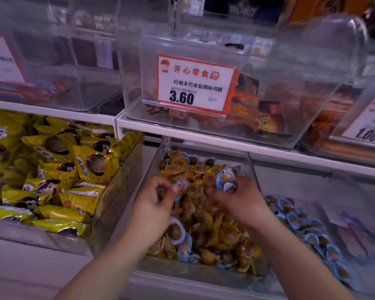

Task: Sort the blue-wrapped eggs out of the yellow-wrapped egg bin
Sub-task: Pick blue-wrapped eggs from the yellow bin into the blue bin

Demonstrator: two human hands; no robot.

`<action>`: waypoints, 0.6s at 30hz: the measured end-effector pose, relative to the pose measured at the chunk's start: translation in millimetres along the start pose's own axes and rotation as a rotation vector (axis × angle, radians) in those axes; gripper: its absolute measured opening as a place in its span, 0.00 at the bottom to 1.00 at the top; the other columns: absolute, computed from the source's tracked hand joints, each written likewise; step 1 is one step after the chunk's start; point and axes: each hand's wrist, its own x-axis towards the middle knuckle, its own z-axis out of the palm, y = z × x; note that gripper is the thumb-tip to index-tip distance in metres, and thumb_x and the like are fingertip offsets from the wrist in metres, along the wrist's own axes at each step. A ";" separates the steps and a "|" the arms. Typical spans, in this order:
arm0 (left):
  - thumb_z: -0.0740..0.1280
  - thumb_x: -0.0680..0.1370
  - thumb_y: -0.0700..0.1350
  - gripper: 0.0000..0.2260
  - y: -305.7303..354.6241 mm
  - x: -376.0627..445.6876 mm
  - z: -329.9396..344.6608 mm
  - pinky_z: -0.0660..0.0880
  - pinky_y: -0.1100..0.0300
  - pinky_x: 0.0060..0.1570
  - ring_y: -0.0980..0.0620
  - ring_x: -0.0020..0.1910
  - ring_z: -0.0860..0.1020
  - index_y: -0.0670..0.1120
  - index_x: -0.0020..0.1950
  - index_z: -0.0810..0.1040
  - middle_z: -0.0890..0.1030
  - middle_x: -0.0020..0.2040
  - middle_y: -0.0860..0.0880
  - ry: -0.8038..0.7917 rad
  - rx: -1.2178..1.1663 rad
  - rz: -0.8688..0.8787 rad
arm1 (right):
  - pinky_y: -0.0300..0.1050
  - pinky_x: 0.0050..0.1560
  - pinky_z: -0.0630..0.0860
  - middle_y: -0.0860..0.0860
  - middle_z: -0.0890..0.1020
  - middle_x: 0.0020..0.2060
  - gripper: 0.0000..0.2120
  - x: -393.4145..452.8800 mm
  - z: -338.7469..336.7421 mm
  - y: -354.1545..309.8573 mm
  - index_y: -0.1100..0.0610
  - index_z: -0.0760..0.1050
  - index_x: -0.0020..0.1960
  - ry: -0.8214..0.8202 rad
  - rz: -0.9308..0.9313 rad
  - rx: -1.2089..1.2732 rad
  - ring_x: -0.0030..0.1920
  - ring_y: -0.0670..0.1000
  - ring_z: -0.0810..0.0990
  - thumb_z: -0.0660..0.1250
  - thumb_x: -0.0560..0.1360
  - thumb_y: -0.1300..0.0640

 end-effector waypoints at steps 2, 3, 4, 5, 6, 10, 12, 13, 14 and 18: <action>0.68 0.79 0.40 0.04 -0.1 -1.7 -0.3 0.82 0.60 0.40 0.54 0.45 0.83 0.41 0.46 0.74 0.80 0.48 0.40 -0.039 -0.033 0.005 | 0.53 0.46 0.84 0.59 0.86 0.43 0.05 -1.4 -4.6 0.8 0.56 0.83 0.43 -0.075 0.100 0.119 0.45 0.58 0.86 0.73 0.73 0.65; 0.68 0.79 0.39 0.04 0.4 -2.1 -1.7 0.82 0.58 0.43 0.52 0.48 0.83 0.41 0.46 0.75 0.81 0.50 0.41 -0.054 -0.026 0.022 | 0.54 0.47 0.84 0.61 0.85 0.47 0.05 -2.9 -4.5 0.8 0.56 0.84 0.46 -0.116 0.139 0.153 0.47 0.58 0.86 0.73 0.73 0.65; 0.68 0.79 0.40 0.04 0.6 -2.3 -3.7 0.82 0.54 0.47 0.50 0.51 0.82 0.42 0.47 0.75 0.81 0.54 0.41 -0.066 -0.003 0.046 | 0.54 0.46 0.85 0.61 0.84 0.50 0.07 -4.5 -3.6 0.7 0.57 0.83 0.51 -0.141 0.166 0.173 0.48 0.58 0.86 0.73 0.74 0.65; 0.67 0.80 0.40 0.03 0.5 -2.4 -6.4 0.81 0.51 0.52 0.50 0.54 0.81 0.44 0.46 0.75 0.81 0.56 0.42 -0.080 0.027 0.073 | 0.54 0.44 0.85 0.60 0.82 0.52 0.08 -5.5 -2.0 1.5 0.58 0.82 0.53 -0.152 0.182 0.193 0.47 0.57 0.86 0.72 0.74 0.66; 0.67 0.80 0.41 0.04 0.7 -2.7 -9.0 0.80 0.52 0.52 0.51 0.55 0.81 0.47 0.46 0.75 0.81 0.55 0.43 -0.090 0.062 0.093 | 0.53 0.43 0.85 0.58 0.81 0.51 0.08 -7.1 -0.3 1.6 0.58 0.82 0.52 -0.155 0.186 0.213 0.44 0.55 0.86 0.72 0.75 0.66; 0.66 0.81 0.43 0.06 -4.0 -1.4 -13.3 0.70 0.79 0.41 0.67 0.48 0.79 0.51 0.45 0.74 0.81 0.49 0.54 -0.087 0.083 0.086 | 0.48 0.36 0.84 0.53 0.83 0.49 0.07 -10.8 4.3 2.5 0.54 0.83 0.49 -0.109 0.123 0.112 0.38 0.48 0.85 0.71 0.75 0.65; 0.65 0.81 0.41 0.04 -8.3 0.1 -9.7 0.76 0.73 0.40 0.67 0.45 0.80 0.46 0.47 0.74 0.80 0.49 0.51 -0.071 -0.046 0.022 | 0.46 0.33 0.83 0.50 0.85 0.50 0.08 -11.1 6.3 4.8 0.52 0.83 0.51 -0.091 0.080 0.038 0.41 0.47 0.85 0.71 0.75 0.63; 0.64 0.81 0.40 0.04 -10.2 0.8 -8.0 0.79 0.67 0.40 0.64 0.44 0.80 0.44 0.47 0.74 0.79 0.49 0.46 -0.073 -0.140 -0.030 | 0.47 0.32 0.83 0.48 0.85 0.51 0.09 -11.1 7.3 6.3 0.52 0.82 0.54 -0.105 0.049 0.011 0.42 0.48 0.85 0.71 0.75 0.62; 0.64 0.81 0.40 0.04 -10.4 0.8 -6.6 0.81 0.62 0.40 0.60 0.44 0.81 0.43 0.47 0.74 0.78 0.49 0.44 -0.075 -0.216 -0.085 | 0.46 0.31 0.82 0.47 0.85 0.51 0.12 -11.2 8.4 8.2 0.51 0.81 0.57 -0.144 0.010 -0.020 0.42 0.48 0.86 0.72 0.75 0.61; 0.64 0.82 0.41 0.03 -12.0 0.7 -4.0 0.82 0.58 0.40 0.54 0.50 0.80 0.44 0.48 0.74 0.79 0.51 0.43 -0.053 -0.156 -0.113 | 0.36 0.43 0.79 0.38 0.82 0.54 0.21 -19.0 20.2 19.3 0.39 0.75 0.66 -0.355 -0.252 -0.492 0.49 0.42 0.82 0.71 0.74 0.51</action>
